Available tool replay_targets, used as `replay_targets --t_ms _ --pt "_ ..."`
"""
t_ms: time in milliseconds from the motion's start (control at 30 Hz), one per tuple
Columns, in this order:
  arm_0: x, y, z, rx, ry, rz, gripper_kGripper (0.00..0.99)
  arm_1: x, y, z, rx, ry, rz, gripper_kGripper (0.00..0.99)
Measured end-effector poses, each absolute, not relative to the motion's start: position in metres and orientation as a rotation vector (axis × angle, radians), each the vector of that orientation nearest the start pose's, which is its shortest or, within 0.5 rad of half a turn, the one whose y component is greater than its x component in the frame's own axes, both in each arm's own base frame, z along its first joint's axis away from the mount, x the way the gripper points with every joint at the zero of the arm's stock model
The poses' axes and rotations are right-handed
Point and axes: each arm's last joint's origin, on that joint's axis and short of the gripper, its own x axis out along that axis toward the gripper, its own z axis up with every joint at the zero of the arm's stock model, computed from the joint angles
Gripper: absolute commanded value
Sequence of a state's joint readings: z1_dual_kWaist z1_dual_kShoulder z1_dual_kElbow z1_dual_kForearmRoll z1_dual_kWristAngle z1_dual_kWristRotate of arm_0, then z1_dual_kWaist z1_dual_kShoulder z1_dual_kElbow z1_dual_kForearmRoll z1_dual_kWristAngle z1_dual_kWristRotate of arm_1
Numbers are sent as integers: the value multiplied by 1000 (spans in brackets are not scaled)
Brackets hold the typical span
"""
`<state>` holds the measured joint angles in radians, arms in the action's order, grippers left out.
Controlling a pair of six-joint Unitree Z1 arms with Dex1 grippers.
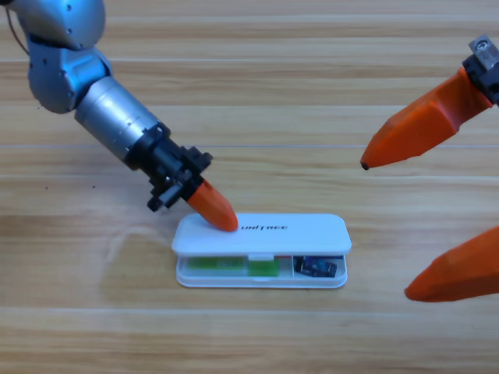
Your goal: Clean up eraser and pencils
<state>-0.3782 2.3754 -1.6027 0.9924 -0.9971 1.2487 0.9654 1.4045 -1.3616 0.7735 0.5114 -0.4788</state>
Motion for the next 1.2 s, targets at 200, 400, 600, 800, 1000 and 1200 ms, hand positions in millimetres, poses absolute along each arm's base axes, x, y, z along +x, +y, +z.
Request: replay_targets --t_ms 200,400,600,800,1000,1200 --pt "380 -207 133 237 867 -1826 0 117 211 414 -563 521 1582 943" --pt "378 -212 126 236 879 -1840 0 117 211 414 -563 522 1581 943" --pt "378 -215 120 239 881 -1848 0 117 211 414 -563 522 1581 943" --pt "378 -216 118 247 864 -1853 0 117 211 414 -563 522 1581 943" --pt "377 -216 117 251 852 -1859 0 117 211 414 -563 522 1581 943" --pt "370 -212 140 177 978 -1874 910 117 211 414 -563 522 1581 943"
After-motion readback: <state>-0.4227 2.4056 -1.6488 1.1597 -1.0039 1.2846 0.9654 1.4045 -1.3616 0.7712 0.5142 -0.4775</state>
